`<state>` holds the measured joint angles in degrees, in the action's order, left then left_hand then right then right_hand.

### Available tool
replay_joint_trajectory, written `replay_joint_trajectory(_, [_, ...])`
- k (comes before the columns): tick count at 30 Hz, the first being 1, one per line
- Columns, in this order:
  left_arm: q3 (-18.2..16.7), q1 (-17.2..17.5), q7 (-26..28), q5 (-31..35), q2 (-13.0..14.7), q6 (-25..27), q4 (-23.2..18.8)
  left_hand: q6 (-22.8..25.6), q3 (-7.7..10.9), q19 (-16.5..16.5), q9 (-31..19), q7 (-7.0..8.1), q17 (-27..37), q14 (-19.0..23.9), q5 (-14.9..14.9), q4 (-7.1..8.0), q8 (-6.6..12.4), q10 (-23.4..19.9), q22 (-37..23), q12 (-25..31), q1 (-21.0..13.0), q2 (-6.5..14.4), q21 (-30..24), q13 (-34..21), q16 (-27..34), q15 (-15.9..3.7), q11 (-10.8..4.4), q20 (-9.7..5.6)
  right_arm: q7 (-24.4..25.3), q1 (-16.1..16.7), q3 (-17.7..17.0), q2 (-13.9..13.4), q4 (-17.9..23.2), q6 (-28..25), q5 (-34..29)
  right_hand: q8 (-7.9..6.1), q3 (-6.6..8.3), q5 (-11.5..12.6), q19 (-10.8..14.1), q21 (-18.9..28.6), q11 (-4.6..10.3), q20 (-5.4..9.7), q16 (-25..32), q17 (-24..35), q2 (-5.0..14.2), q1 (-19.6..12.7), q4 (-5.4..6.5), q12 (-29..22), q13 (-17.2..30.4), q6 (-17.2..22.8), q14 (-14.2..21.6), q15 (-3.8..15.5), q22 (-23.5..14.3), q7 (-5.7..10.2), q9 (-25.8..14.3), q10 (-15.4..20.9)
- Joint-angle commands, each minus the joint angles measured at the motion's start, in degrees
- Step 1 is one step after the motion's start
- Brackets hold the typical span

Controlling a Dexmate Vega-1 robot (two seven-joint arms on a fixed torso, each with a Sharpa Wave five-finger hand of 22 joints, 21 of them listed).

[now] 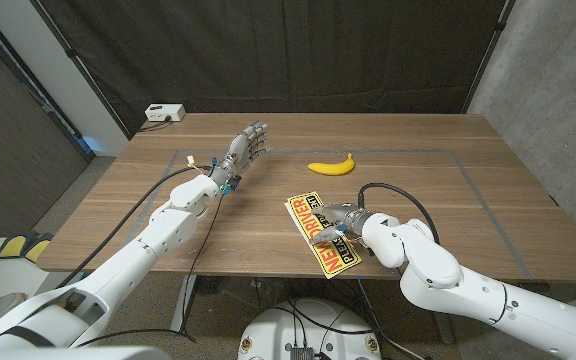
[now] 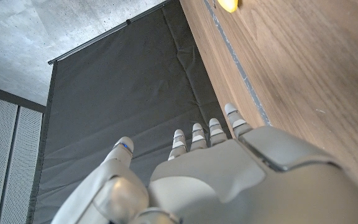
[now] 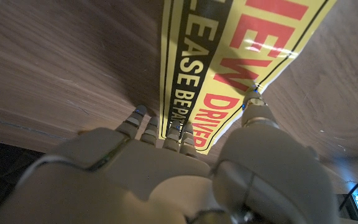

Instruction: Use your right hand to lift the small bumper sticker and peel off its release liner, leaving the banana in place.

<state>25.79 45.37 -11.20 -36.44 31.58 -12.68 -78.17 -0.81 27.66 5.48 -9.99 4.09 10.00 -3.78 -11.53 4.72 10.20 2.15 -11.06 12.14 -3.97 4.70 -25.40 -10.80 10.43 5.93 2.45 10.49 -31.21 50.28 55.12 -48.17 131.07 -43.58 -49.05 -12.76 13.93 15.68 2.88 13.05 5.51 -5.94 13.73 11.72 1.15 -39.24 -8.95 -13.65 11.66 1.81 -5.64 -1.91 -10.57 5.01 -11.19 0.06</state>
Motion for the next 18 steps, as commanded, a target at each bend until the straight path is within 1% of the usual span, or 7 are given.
replay_joint_trajectory(1, [0.1,-0.6,0.1,0.3,-0.1,0.2,0.2,0.1,0.07,-0.2,-0.1,0.23,0.2,0.0,-0.3,0.34,0.38,-0.3,-0.1,-0.1,0.6,0.3,0.4,-0.1,0.3,-0.01,0.21,0.54,1.5,2.5,-1.6,1.2,-3.1,1.3,-2.2,-1.35,0.75,0.4,3.8,1.3,0.55,0.47,1.3,-0.1,0.45,-4.3,-0.48,-0.2,0.0,4.5,4.3,1.72,0.0,0.82,0.1,3.3])
replay_joint_trajectory(2, [0.1,-0.6,0.1,0.3,-0.1,0.3,0.3,0.1,0.07,-0.2,-0.1,0.24,0.2,0.0,-0.3,0.34,0.38,-0.3,-0.1,-0.1,0.7,0.3,0.4,-0.1,0.3,0.0,0.2,0.55,3.6,3.4,-2.1,1.1,-3.2,1.9,-2.1,-1.56,0.59,0.4,4.9,1.3,0.51,0.62,1.6,-0.1,0.52,-5.8,-0.25,-1.3,0.2,6.2,5.7,2.16,0.0,1.25,0.1,7.4])
replay_joint_trajectory(6, [0.1,-0.8,-0.1,0.2,-0.1,0.2,0.5,0.1,0.07,-0.3,-0.1,0.23,0.2,-0.1,-0.3,0.35,0.38,-0.3,-0.1,-0.1,0.7,0.3,0.4,-0.1,0.3,0.02,0.25,0.55,9.2,5.9,-3.3,1.1,-4.0,3.1,-2.9,-3.34,0.78,0.2,9.9,2.4,-0.31,1.81,4.2,0.3,1.96,-10.3,-0.11,-3.6,0.6,14.4,13.0,5.5,0.0,0.89,0.1,17.4])
replay_joint_trajectory(10, [0.1,-0.8,-0.2,0.2,-0.1,0.1,0.6,0.1,0.06,-0.3,-0.1,0.27,0.2,-0.1,-0.3,0.36,0.37,-0.3,-0.1,-0.1,0.7,0.3,0.4,-0.1,0.3,0.0,0.3,0.54,10.2,6.8,-4.0,1.5,-5.2,3.3,-2.7,-3.5,0.39,0.1,11.1,2.6,-0.62,2.74,5.3,0.6,1.87,-11.6,-0.11,-4.5,1.1,16.3,15.6,7.22,-0.1,0.65,0.1,20.5])
replay_joint_trajectory(12, [0.0,-0.6,0.0,0.2,0.0,0.2,0.3,0.1,0.06,-0.3,-0.1,0.27,0.2,0.0,-0.3,0.36,0.37,-0.3,-0.1,-0.1,0.7,0.3,0.4,-0.1,0.3,-0.02,0.29,0.57,12.1,7.7,-4.7,1.4,-5.5,4.1,-2.0,-4.09,0.17,0.0,12.2,2.8,-0.67,3.21,6.2,1.0,1.97,-12.6,-0.08,-5.1,1.5,18.8,17.4,7.78,-0.1,0.75,0.1,22.0])
replay_joint_trajectory(17, [-0.2,-0.3,0.3,0.1,0.5,0.6,-0.3,0.1,0.05,-0.3,-0.1,0.28,0.2,0.0,-0.3,0.37,0.37,-0.3,-0.1,-0.1,0.7,0.3,0.5,-0.1,0.3,-0.04,0.23,0.54,22.1,11.4,-7.0,1.9,-6.2,6.5,-0.8,-5.31,0.19,-0.1,14.9,3.5,-0.78,3.48,8.1,1.7,2.87,-15.7,-0.29,-6.6,2.3,24.4,21.2,9.43,-0.2,1.04,0.1,25.6])
replay_joint_trajectory(18, [-0.2,-0.2,0.4,0.1,0.5,0.7,-0.4,0.1,0.05,-0.3,-0.1,0.28,0.2,0.0,-0.3,0.37,0.37,-0.3,-0.1,-0.1,0.7,0.3,0.5,-0.1,0.3,-0.02,0.24,0.55,24.1,12.0,-7.4,1.9,-6.4,7.1,-0.6,-5.83,0.17,-0.2,15.5,3.7,-0.1,3.61,8.7,1.9,3.21,-16.5,-0.24,-7.1,2.5,26.4,22.3,10.02,-0.2,1.29,0.1,27.2])
